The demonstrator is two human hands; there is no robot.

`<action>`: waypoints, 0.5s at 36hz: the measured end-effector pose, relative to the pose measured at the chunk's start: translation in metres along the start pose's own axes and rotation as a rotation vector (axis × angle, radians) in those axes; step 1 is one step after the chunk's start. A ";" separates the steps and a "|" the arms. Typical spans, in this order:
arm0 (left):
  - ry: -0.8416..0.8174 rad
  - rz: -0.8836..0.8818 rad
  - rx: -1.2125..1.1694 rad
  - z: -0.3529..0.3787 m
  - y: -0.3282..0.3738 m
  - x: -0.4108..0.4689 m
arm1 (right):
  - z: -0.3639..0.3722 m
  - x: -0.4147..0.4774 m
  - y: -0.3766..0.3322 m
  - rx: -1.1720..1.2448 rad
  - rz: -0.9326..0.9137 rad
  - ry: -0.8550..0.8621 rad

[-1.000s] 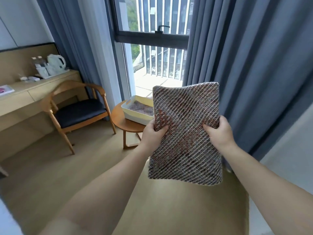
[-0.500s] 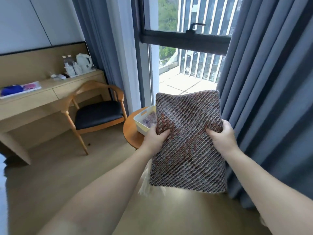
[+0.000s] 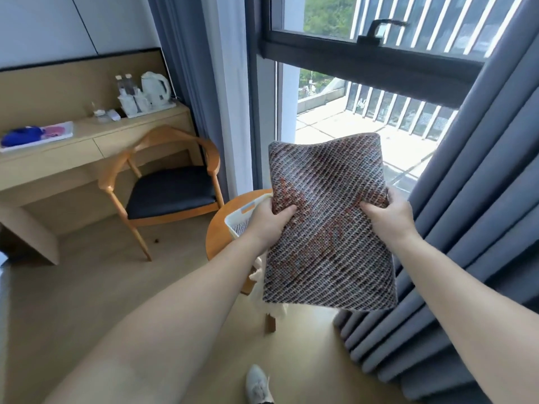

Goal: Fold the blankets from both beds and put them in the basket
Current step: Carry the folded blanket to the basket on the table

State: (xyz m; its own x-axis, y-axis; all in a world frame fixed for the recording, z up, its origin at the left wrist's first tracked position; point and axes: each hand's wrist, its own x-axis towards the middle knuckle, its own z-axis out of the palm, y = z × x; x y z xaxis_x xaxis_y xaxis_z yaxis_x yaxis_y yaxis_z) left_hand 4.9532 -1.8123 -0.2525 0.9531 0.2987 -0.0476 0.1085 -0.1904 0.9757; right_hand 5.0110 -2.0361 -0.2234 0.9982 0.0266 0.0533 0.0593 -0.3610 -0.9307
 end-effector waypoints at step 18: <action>-0.055 -0.198 -0.023 0.002 -0.033 0.246 | 0.089 0.238 0.013 -0.089 0.064 0.023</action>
State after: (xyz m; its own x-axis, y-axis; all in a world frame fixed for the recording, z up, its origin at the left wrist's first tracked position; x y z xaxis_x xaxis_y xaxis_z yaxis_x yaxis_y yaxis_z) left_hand 5.1847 -1.7341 -0.2964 0.9280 0.2765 -0.2498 0.2892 -0.1116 0.9507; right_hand 5.2484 -1.9511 -0.2549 0.9998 -0.0199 0.0034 -0.0058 -0.4427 -0.8967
